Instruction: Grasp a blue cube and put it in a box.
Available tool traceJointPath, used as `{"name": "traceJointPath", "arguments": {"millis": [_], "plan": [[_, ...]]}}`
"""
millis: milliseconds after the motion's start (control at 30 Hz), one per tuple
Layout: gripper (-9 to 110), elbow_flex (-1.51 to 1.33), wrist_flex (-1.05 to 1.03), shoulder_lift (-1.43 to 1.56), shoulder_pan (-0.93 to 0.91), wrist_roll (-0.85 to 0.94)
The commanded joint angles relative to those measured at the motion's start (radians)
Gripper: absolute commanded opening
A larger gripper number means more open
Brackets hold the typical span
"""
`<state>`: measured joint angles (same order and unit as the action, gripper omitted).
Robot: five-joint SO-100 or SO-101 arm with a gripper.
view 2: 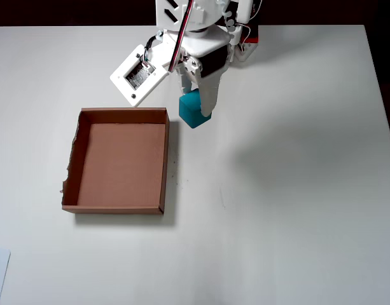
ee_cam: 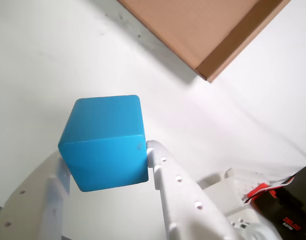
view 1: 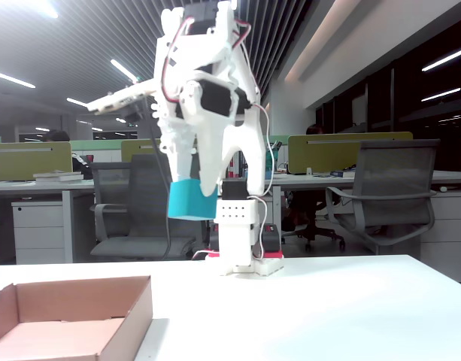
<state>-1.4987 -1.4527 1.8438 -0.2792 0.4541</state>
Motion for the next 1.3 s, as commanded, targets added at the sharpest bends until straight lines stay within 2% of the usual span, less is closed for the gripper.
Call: {"name": "traceJointPath", "arguments": {"millis": [0, 333, 600, 900, 1267], "plan": [[13, 0.114, -0.017, -0.034, -0.051, 0.014], [13, 0.33, -0.044, -0.218, -0.225, 0.071], [13, 0.385, -0.029, -0.325, -0.314, 0.098], [13, 0.48, -0.012, -0.46, -0.357, 0.107], [14, 0.548, 0.037, -0.601, -0.318, 0.12]]}}
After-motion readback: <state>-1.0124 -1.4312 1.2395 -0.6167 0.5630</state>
